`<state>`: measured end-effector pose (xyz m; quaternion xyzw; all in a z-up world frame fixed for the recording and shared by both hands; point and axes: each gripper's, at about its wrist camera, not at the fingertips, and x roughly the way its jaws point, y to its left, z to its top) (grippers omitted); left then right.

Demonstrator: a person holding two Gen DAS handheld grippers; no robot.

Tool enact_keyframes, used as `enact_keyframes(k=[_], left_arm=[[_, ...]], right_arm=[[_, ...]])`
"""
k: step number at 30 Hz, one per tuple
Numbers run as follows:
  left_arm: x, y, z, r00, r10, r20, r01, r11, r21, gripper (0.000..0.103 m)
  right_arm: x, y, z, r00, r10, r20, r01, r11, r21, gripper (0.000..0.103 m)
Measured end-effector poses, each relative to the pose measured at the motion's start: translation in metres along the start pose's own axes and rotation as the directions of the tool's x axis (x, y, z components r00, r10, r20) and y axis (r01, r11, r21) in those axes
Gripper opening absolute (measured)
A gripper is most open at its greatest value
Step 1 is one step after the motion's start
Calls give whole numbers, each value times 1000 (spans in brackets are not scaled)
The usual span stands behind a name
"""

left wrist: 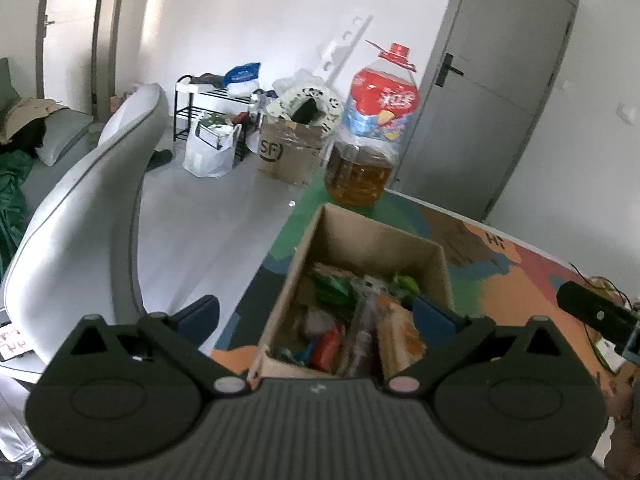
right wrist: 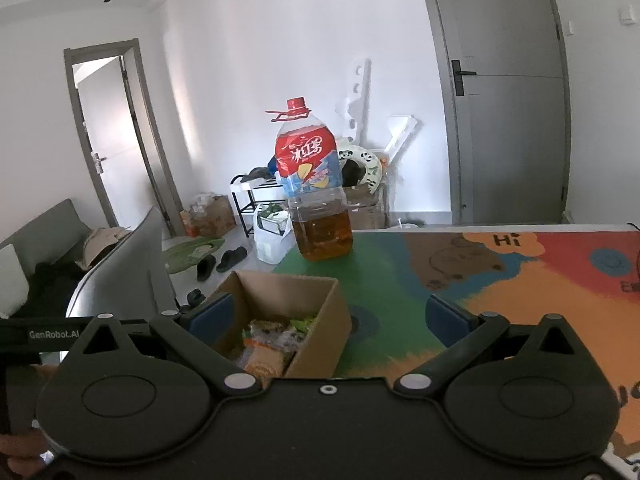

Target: Organize snacks

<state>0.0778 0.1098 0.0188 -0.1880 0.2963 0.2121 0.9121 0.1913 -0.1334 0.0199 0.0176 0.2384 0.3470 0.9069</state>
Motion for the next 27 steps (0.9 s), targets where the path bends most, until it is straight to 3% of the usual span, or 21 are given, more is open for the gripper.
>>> enact_keyframes(k=[15,27], left_arm=[[-38,-10,-26,999,-35,-24,37,997,62,103],[-82,-9,-33,998,-62,-9,62,995,72,103]], right_arm=[[-46,-5,-7,999,-36,-23,36,999,-23,103],[-90,2,-11,999,12,-40,-14,999,-42,103]])
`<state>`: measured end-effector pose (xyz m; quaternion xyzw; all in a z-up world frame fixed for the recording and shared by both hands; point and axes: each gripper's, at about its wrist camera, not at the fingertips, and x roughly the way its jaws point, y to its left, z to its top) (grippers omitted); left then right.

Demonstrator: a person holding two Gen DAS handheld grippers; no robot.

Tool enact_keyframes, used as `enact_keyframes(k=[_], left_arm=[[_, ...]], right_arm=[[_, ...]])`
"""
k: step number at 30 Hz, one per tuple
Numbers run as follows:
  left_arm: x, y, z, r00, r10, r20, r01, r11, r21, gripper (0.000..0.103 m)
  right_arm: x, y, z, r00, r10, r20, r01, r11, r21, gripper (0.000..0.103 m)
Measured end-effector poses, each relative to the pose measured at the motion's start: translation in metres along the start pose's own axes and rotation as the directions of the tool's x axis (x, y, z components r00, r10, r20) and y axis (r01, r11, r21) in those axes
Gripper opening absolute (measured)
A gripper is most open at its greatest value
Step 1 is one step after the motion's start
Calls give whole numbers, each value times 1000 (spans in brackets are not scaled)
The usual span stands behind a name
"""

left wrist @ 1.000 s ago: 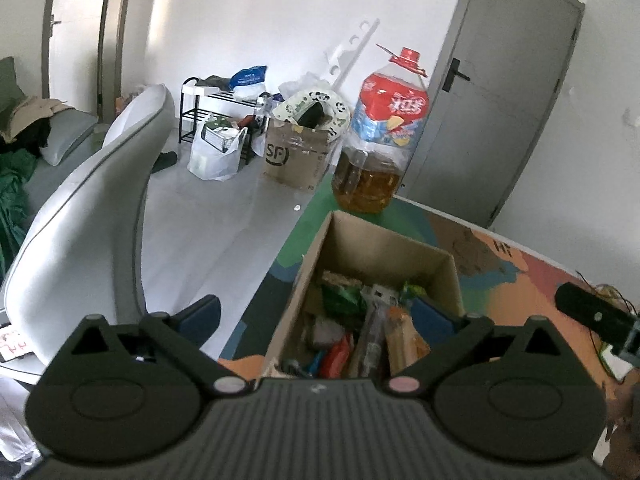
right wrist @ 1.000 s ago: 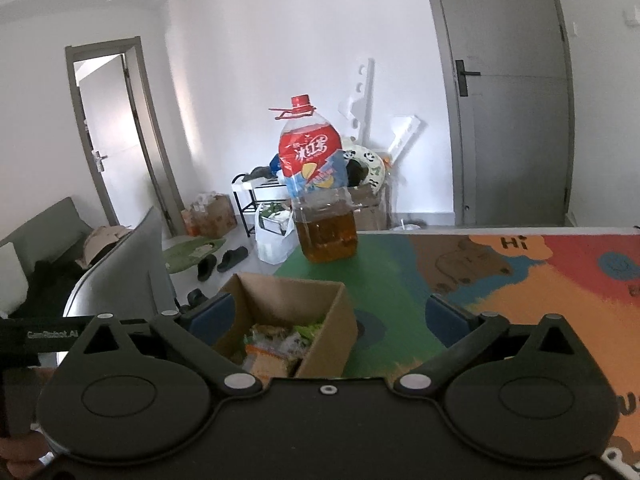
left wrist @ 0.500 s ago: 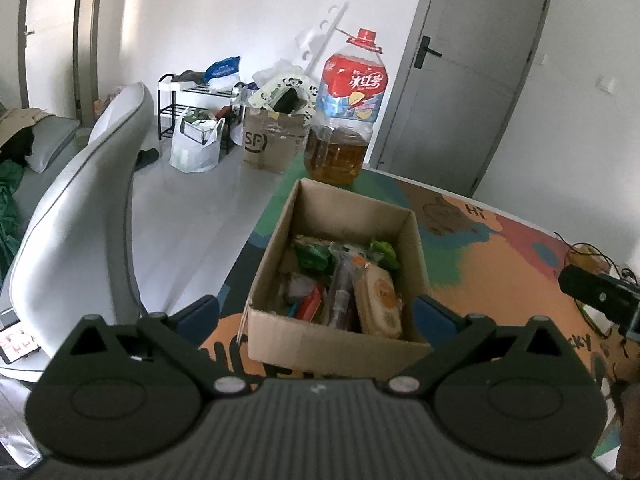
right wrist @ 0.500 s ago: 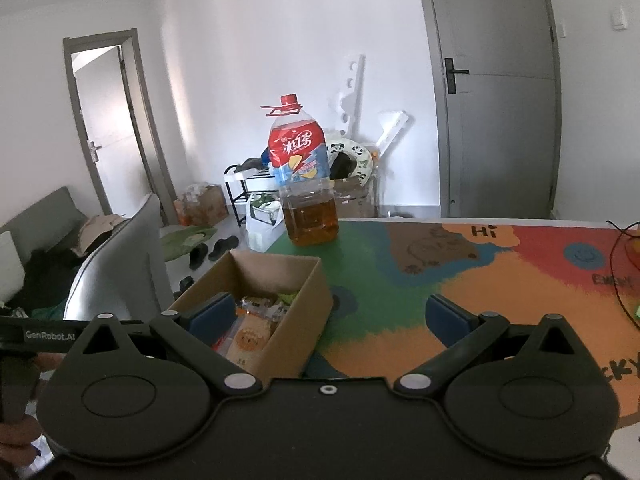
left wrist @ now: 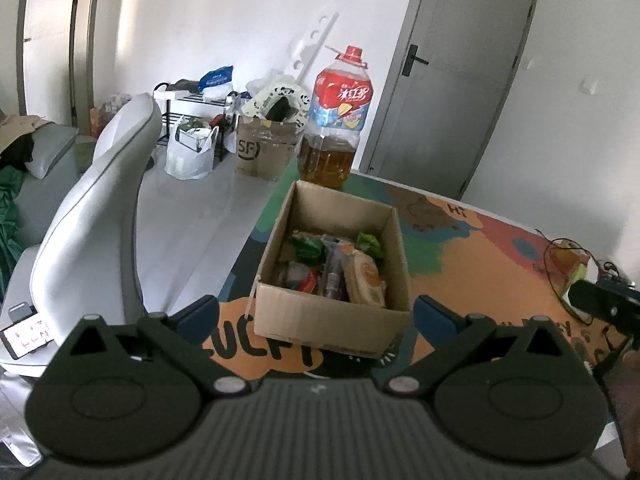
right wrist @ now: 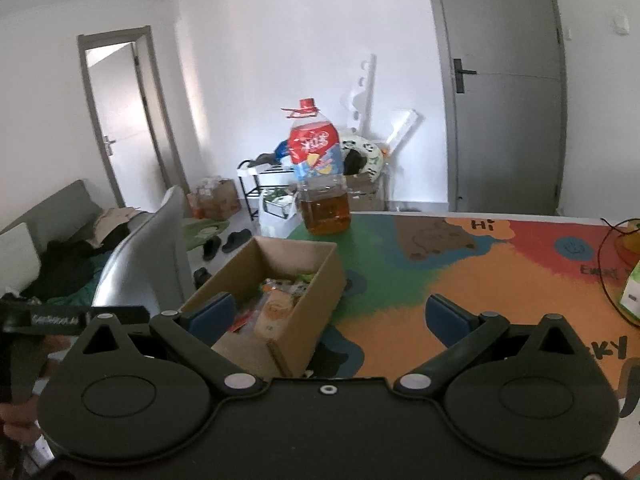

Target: Organize snacks

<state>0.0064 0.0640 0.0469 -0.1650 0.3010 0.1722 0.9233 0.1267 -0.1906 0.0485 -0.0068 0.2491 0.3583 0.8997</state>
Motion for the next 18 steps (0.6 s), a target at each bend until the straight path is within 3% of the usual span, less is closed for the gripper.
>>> enact_keyframes(k=[10,18], left_arm=[[-25,-23,-11,998,-54,14,53,996,75,103],[-31,-26,-17,998,-60,18,58,992,109,103]], right_arm=[[-41,-2,-9,999,-5,49,6,1000,-14,103],[-45,2,-9,999,8,45,-8,1000,-8,103]])
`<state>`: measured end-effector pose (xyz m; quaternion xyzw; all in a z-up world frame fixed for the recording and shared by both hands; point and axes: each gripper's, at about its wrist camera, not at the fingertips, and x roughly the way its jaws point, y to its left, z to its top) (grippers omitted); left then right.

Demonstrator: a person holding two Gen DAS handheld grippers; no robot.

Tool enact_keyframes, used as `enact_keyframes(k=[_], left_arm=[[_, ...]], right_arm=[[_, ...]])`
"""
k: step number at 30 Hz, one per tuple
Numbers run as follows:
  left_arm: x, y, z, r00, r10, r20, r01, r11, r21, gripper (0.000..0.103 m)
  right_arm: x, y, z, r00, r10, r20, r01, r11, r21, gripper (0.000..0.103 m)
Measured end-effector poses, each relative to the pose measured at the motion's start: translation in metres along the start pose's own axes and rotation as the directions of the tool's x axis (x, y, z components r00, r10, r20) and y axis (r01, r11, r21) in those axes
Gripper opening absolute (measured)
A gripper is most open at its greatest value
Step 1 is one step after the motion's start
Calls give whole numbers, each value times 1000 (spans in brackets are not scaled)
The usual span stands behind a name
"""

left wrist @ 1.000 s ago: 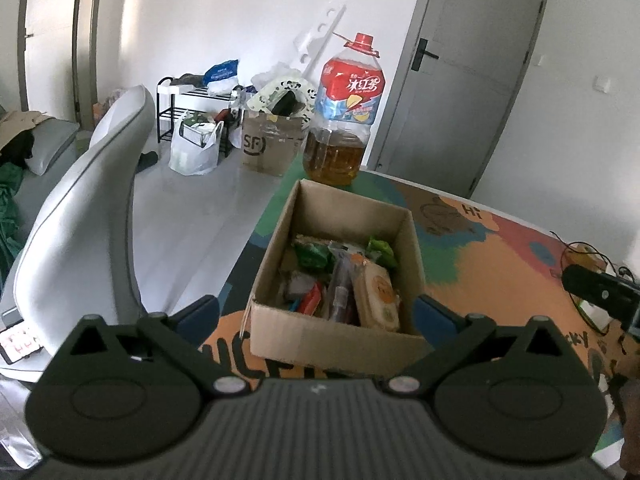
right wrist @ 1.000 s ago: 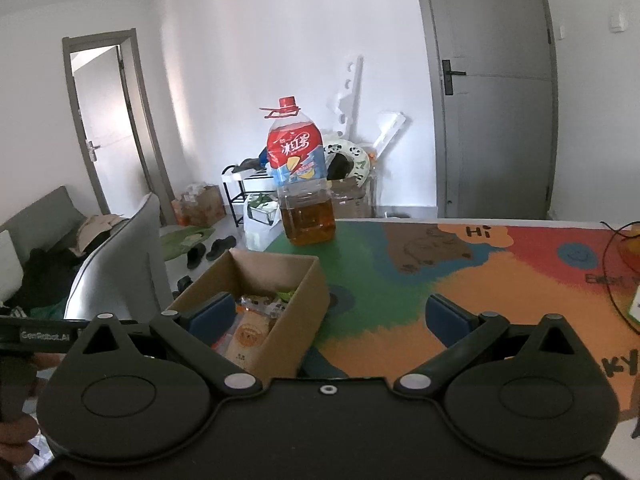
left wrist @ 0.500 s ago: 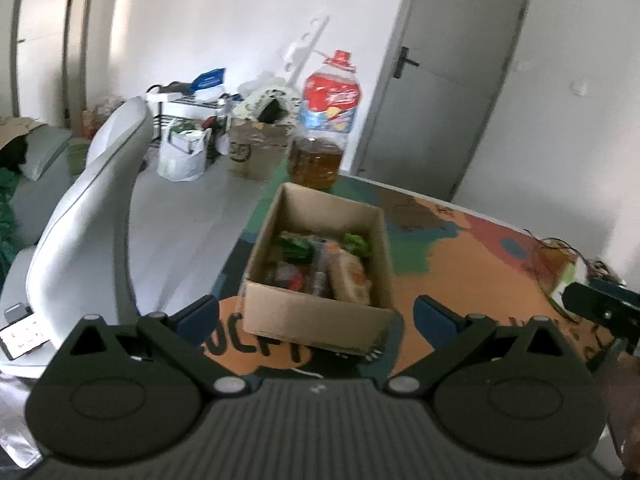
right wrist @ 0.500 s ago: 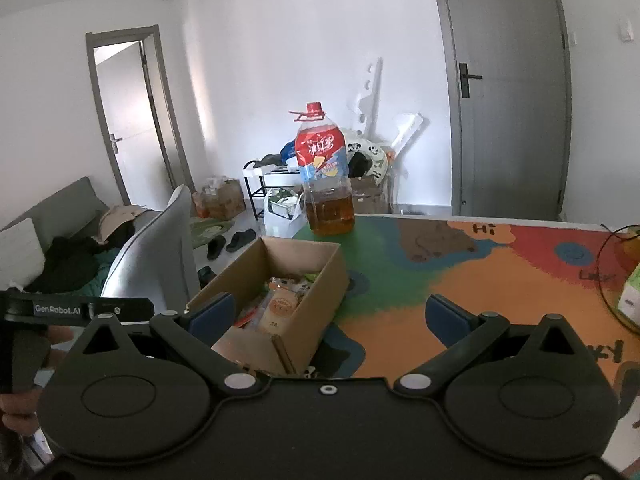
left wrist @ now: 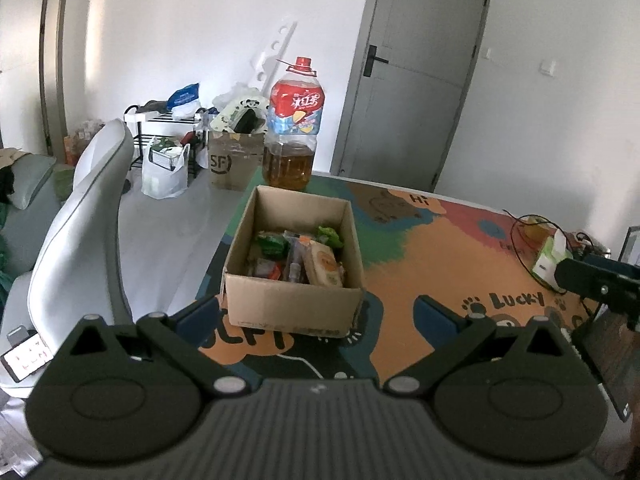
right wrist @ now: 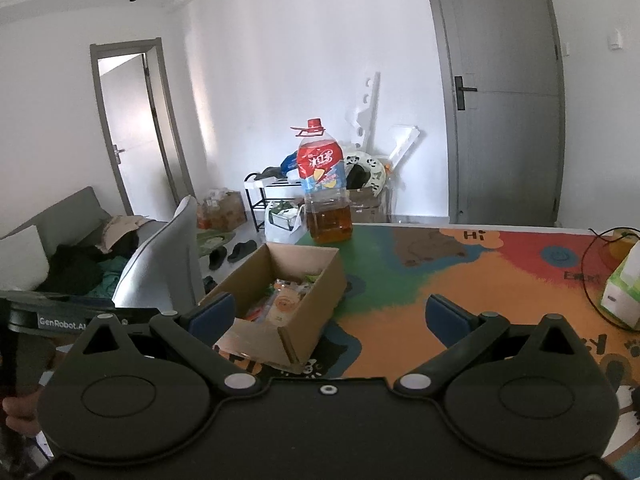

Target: Organize snacks

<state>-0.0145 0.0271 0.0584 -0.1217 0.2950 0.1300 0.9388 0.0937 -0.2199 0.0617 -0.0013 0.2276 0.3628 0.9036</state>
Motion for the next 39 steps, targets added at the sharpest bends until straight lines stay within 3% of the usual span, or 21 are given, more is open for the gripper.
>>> enact_keyframes(k=[39], left_arm=[[4,8,-5,1000,-2,-12,2,1000,0,103]], right_arm=[[4,0,-10,999,7,-42,-7,1000,-1,103]])
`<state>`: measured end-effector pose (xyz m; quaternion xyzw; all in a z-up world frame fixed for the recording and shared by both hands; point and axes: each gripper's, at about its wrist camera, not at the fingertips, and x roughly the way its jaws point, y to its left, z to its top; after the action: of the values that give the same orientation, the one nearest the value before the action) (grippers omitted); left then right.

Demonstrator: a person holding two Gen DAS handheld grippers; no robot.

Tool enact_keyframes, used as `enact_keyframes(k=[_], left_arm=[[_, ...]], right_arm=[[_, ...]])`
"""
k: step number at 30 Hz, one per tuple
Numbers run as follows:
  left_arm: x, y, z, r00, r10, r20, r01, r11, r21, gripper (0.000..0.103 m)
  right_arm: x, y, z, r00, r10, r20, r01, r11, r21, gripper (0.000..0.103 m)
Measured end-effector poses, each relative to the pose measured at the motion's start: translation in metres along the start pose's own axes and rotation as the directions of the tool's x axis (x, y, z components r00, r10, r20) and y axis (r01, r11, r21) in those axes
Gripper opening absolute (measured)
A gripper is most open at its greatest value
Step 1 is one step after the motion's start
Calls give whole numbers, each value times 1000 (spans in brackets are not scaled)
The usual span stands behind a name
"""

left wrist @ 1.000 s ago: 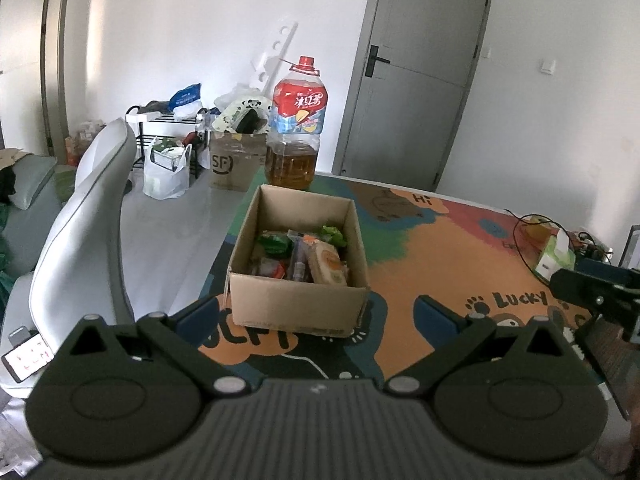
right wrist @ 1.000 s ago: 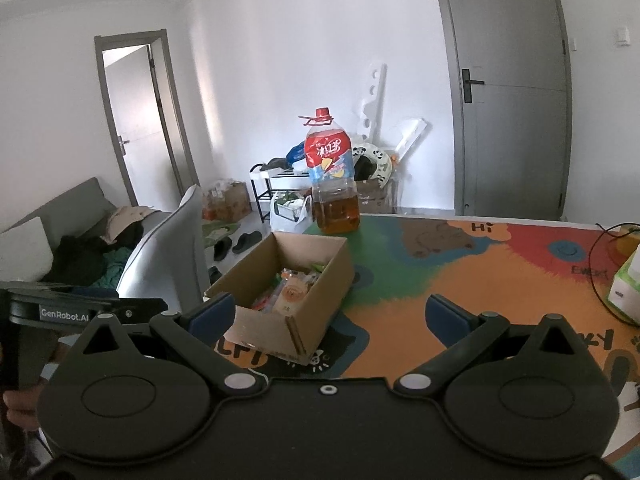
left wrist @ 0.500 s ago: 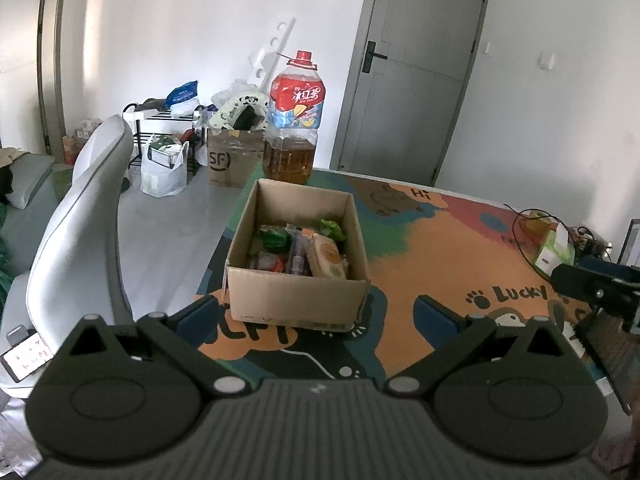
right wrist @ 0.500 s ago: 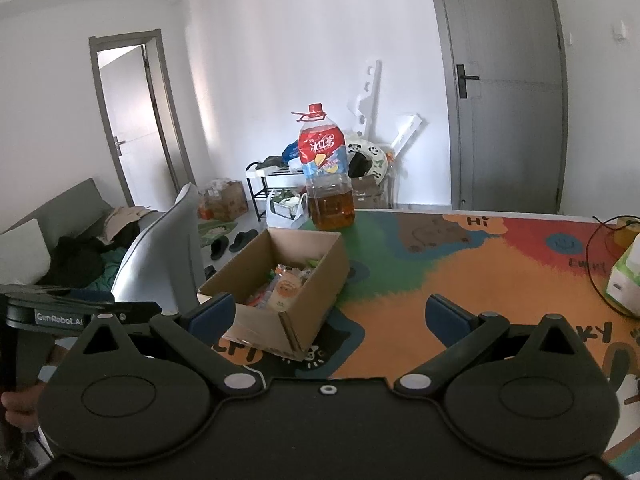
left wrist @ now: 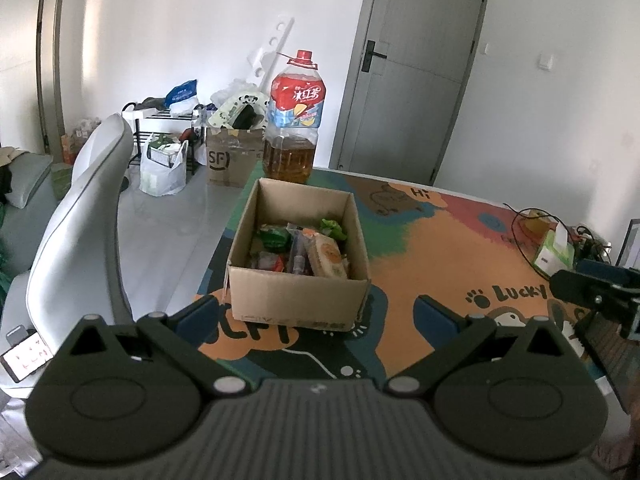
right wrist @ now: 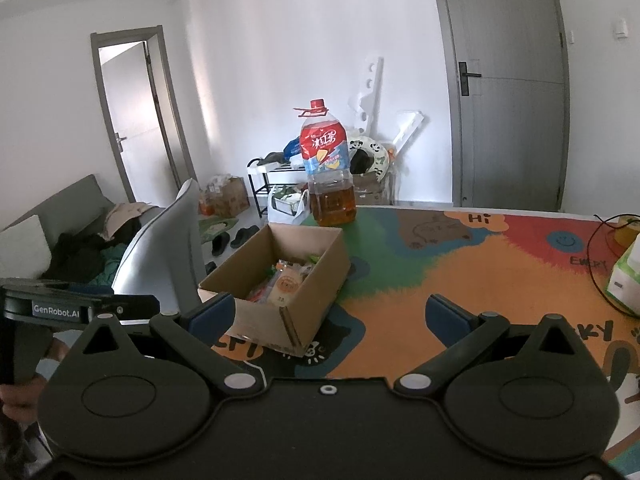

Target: Organize snacks

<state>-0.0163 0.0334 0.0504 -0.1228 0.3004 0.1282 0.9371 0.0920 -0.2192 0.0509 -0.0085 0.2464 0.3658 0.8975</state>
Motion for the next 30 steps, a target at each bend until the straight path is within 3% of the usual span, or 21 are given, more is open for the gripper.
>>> enact_keyframes(k=[30], left_arm=[[6,2,-3,1000,-10,-17,10,1000,-1,103]], right_arm=[[3,-3,-2,1000,-4,-1,4,1000,9,103]])
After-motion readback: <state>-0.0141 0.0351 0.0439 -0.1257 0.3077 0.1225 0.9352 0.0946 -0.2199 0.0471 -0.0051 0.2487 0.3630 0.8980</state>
